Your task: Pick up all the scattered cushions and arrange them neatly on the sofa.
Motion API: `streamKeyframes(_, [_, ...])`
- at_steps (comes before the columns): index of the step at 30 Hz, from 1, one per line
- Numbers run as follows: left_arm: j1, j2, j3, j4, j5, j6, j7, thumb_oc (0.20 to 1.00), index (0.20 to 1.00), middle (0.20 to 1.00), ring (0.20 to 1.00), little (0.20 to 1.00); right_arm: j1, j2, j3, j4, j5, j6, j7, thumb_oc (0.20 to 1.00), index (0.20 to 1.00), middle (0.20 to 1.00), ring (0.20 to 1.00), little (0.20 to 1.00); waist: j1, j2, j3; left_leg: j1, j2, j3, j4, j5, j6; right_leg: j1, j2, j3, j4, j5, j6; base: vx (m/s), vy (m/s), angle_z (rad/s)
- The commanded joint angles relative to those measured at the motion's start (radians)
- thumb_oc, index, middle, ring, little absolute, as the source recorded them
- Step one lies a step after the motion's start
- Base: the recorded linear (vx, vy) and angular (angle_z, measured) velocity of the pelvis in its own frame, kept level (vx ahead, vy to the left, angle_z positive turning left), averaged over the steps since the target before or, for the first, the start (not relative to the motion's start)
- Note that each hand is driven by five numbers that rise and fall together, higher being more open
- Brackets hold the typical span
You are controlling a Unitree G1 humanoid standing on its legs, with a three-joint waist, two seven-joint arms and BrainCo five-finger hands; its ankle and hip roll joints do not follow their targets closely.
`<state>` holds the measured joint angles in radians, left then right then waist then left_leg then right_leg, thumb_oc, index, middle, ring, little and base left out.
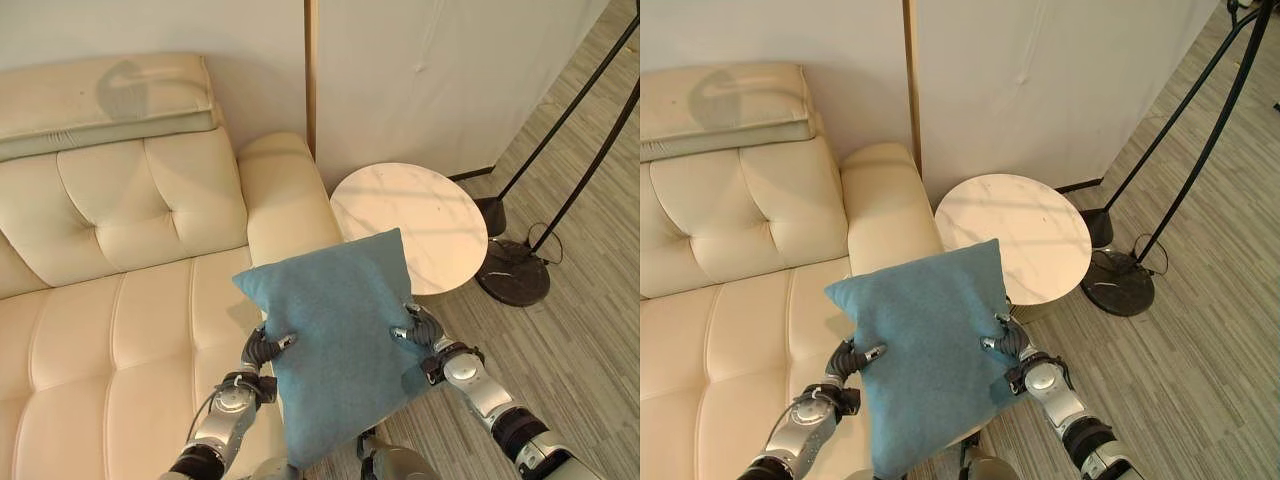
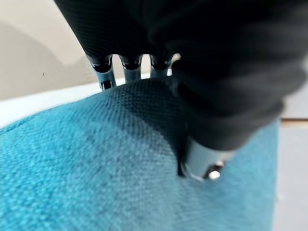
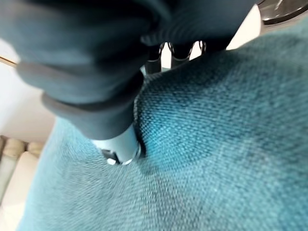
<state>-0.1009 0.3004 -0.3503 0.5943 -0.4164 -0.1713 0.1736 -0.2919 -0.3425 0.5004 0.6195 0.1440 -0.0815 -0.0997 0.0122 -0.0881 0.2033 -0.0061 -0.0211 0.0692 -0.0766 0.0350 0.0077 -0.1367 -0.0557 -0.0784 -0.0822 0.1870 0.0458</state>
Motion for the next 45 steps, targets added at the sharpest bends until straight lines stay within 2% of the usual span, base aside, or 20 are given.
streamKeyframes(1, [-0.106, -0.072, -0.068, -0.061, -0.044, -0.089, -0.008, 0.2, 0.2, 0.2, 0.2, 0.2, -0.023, 0.08, 0.086, -0.077, 0.097, -0.065, 0.061, 0.2, 0.2, 0.2, 0.2, 0.2, 0.006, 0.006, 0.014, -0.038, 0.011, -0.006, 0.012, -0.021, -0.026, 0.057, -0.01, -0.006, 0.076, -0.181, 0.062, -0.13, 0.07, -0.02])
streamKeyframes(2, [-0.129, -0.048, -0.064, -0.138, -0.031, -0.104, 0.011, 0.2, 0.2, 0.2, 0.2, 0.2, -0.019, 0.073, 0.072, -0.134, 0.127, -0.086, 0.056, 0.2, 0.2, 0.2, 0.2, 0.2, 0.0, 0.009, 0.015, -0.046, 0.013, -0.001, 0.01, -0.017, -0.027, 0.043, -0.01, -0.004, 0.08, -0.175, 0.065, -0.1, 0.061, 0.0])
streamKeyframes(4, [-0.128, -0.048, -0.064, -0.139, -0.03, -0.103, 0.011, 0.2, 0.2, 0.2, 0.2, 0.2, -0.018, 0.073, 0.072, -0.135, 0.127, -0.086, 0.056, 0.2, 0.2, 0.2, 0.2, 0.2, 0.0, 0.009, 0.014, -0.046, 0.013, -0.001, 0.01, -0.017, -0.027, 0.043, -0.01, -0.004, 0.08, -0.175, 0.065, -0.03, 0.044, -0.02])
streamKeyframes(9, [-0.054, 0.003, -0.019, -0.321, -0.011, -0.116, 0.0, 0.2, 0.2, 0.2, 0.2, 0.2, 0.077, 0.022, 0.018, -0.339, 0.149, -0.122, 0.067, 0.2, 0.2, 0.2, 0.2, 0.2, -0.016, -0.001, -0.026, -0.021, 0.012, 0.012, 0.004, -0.03, -0.022, 0.063, -0.013, 0.005, 0.08, -0.173, 0.072, 0.02, 0.076, -0.01])
streamKeyframes(11, [0.041, 0.033, 0.046, -0.478, -0.008, -0.128, 0.015, 0.2, 0.2, 0.2, 0.2, 0.2, 0.165, -0.011, -0.013, -0.584, 0.148, -0.156, 0.088, 0.2, 0.2, 0.2, 0.2, 0.2, -0.03, -0.009, -0.047, 0.003, 0.008, 0.036, 0.003, -0.046, -0.01, 0.059, -0.012, 0.036, 0.087, -0.153, 0.087, -0.03, 0.161, -0.29])
streamKeyframes(15, [0.043, 0.051, 0.06, -0.519, 0.014, -0.138, 0.032, 0.2, 0.2, 0.2, 0.2, 0.2, 0.146, -0.001, 0.002, -0.669, 0.145, -0.174, 0.094, 0.2, 0.2, 0.2, 0.2, 0.2, -0.03, -0.009, -0.033, -0.003, 0.017, 0.062, 0.0, -0.038, -0.003, 0.005, -0.011, 0.061, 0.147, -0.13, 0.112, -0.15, 0.064, -0.43])
streamKeyframes(16, [0.033, 0.057, 0.059, -0.524, 0.026, -0.143, 0.037, 0.2, 0.2, 0.2, 0.2, 0.2, 0.139, 0.002, 0.004, -0.691, 0.144, -0.18, 0.093, 0.2, 0.2, 0.2, 0.2, 0.2, -0.029, -0.007, -0.025, -0.012, 0.024, 0.063, 0.001, -0.03, -0.003, -0.007, -0.007, 0.068, 0.18, -0.141, 0.116, -0.22, 0.004, -0.48])
streamKeyframes(20, [-0.008, 0.068, 0.034, -0.541, 0.032, -0.153, 0.032, 0.2, 0.2, 0.2, 0.2, 0.2, 0.1, -0.004, 0.006, -0.738, 0.134, -0.199, 0.087, 0.2, 0.2, 0.2, 0.2, 0.2, -0.02, 0.006, -0.026, -0.076, 0.042, 0.036, 0.048, 0.002, 0.0, 0.019, 0.022, 0.088, 0.364, -0.242, 0.088, -0.22, -0.015, 0.01])
streamKeyframes(22, [-0.02, 0.068, 0.018, -0.544, 0.021, -0.149, 0.025, 0.2, 0.2, 0.2, 0.2, 0.2, 0.08, -0.003, 0.007, -0.728, 0.129, -0.199, 0.078, 0.2, 0.2, 0.2, 0.2, 0.2, -0.008, 0.004, -0.046, -0.097, 0.035, 0.016, 0.059, 0.015, 0.0, 0.077, 0.033, 0.104, 0.417, -0.274, 0.078, -0.16, -0.079, 0.4])
streamKeyframes(24, [-0.018, 0.069, 0.017, -0.546, 0.018, -0.147, 0.023, 0.2, 0.2, 0.2, 0.2, 0.2, 0.072, -0.002, 0.005, -0.721, 0.124, -0.197, 0.071, 0.2, 0.2, 0.2, 0.2, 0.2, 0.005, 0.005, -0.064, -0.117, 0.035, 0.007, 0.062, 0.027, -0.004, 0.104, 0.042, 0.111, 0.427, -0.274, 0.076, -0.14, -0.11, 0.5])
streamKeyframes(25, [-0.023, 0.07, 0.017, -0.558, 0.001, -0.148, 0.022, 0.2, 0.2, 0.2, 0.2, 0.2, 0.054, 0.0, 0.003, -0.718, 0.126, -0.194, 0.065, 0.2, 0.2, 0.2, 0.2, 0.2, 0.041, -0.006, -0.078, -0.166, 0.03, -0.008, 0.066, 0.065, -0.022, 0.185, 0.055, 0.114, 0.336, -0.338, 0.05, -0.25, -0.192, 0.42])
streamKeyframes(28, [-0.044, 0.071, 0.017, -0.577, -0.009, -0.15, 0.025, 0.2, 0.2, 0.2, 0.2, 0.2, 0.008, -0.003, -0.006, -0.695, 0.145, -0.2, 0.041, 0.2, 0.2, 0.2, 0.2, 0.2, 0.071, 0.008, -0.056, -0.268, 0.043, -0.034, 0.071, 0.149, -0.098, 0.216, 0.1, 0.11, 0.159, -0.365, 0.001, -0.34, -0.214, 0.58])
streamKeyframes(29, [-0.044, 0.07, 0.017, -0.577, -0.009, -0.15, 0.025, 0.2, 0.2, 0.2, 0.2, 0.2, 0.007, -0.003, -0.006, -0.694, 0.145, -0.2, 0.041, 0.2, 0.2, 0.2, 0.2, 0.2, 0.069, 0.009, -0.056, -0.271, 0.043, -0.037, 0.072, 0.15, -0.099, 0.215, 0.102, 0.107, 0.158, -0.364, 0.001, -0.43, -0.124, 0.83])
streamKeyframes(30, [-0.06, 0.054, 0.004, -0.568, -0.026, -0.15, 0.027, 0.2, 0.2, 0.2, 0.2, 0.2, 0.006, -0.02, -0.015, -0.685, 0.14, -0.193, 0.029, 0.2, 0.2, 0.2, 0.2, 0.2, 0.057, 0.016, -0.026, -0.293, 0.047, -0.027, 0.111, 0.137, -0.107, 0.189, 0.093, 0.073, 0.15, -0.341, -0.004, -0.36, -0.019, 0.93])
streamKeyframes(31, [-0.059, 0.047, 0.001, -0.57, -0.03, -0.15, 0.023, 0.2, 0.2, 0.2, 0.2, 0.2, 0.008, -0.027, -0.016, -0.683, 0.139, -0.192, 0.028, 0.2, 0.2, 0.2, 0.2, 0.2, 0.046, 0.016, -0.024, -0.29, 0.05, -0.012, 0.134, 0.121, -0.096, 0.177, 0.081, 0.055, 0.144, -0.327, -0.001, -0.44, -0.005, 1.19])
streamKeyframes(34, [-0.047, 0.036, -0.014, -0.586, -0.046, -0.153, -0.008, 0.2, 0.2, 0.2, 0.2, 0.2, 0.046, -0.046, -0.021, -0.705, 0.159, -0.193, 0.045, 0.2, 0.2, 0.2, 0.2, 0.2, 0.0, -0.005, -0.036, -0.225, 0.053, 0.034, 0.235, -0.012, -0.064, 0.153, 0.028, -0.001, 0.124, -0.289, 0.013, -0.23, 0.031, 0.57])
streamKeyframes(37, [-0.056, 0.026, -0.032, -0.572, -0.063, -0.152, -0.012, 0.2, 0.2, 0.2, 0.2, 0.2, 0.074, -0.058, -0.027, -0.706, 0.16, -0.188, 0.062, 0.2, 0.2, 0.2, 0.2, 0.2, -0.037, -0.01, -0.059, -0.129, 0.079, 0.08, 0.252, -0.081, -0.064, 0.144, 0.003, -0.047, 0.109, -0.277, 0.015, -0.1, 0.074, 0.61])
streamKeyframes(39, [-0.079, 0.018, -0.051, -0.555, -0.067, -0.15, -0.006, 0.2, 0.2, 0.2, 0.2, 0.2, 0.094, -0.067, -0.039, -0.705, 0.171, -0.185, 0.067, 0.2, 0.2, 0.2, 0.2, 0.2, -0.07, -0.003, -0.074, -0.07, 0.112, 0.134, 0.215, -0.08, -0.072, 0.134, -0.01, -0.094, 0.107, -0.27, 0.017, -0.1, 0.112, 1.09])
streamKeyframes(41, [-0.087, 0.014, -0.067, -0.547, -0.064, -0.141, -0.011, 0.2, 0.2, 0.2, 0.2, 0.2, 0.124, -0.076, -0.055, -0.711, 0.177, -0.181, 0.072, 0.2, 0.2, 0.2, 0.2, 0.2, -0.101, 0.016, -0.087, -0.024, 0.141, 0.193, 0.123, -0.056, -0.087, 0.13, -0.016, -0.142, 0.1, -0.265, 0.022, -0.06, 0.17, 1.11])
streamKeyframes(45, [-0.051, 0.036, -0.05, -0.539, -0.038, -0.115, -0.023, 0.2, 0.2, 0.2, 0.2, 0.2, 0.145, -0.071, -0.051, -0.701, 0.186, -0.168, 0.084, 0.2, 0.2, 0.2, 0.2, 0.2, -0.106, 0.013, -0.085, -0.013, 0.128, 0.18, 0.077, -0.049, -0.088, 0.134, -0.033, -0.164, 0.089, -0.238, 0.04, -0.01, 0.143, 0.61])
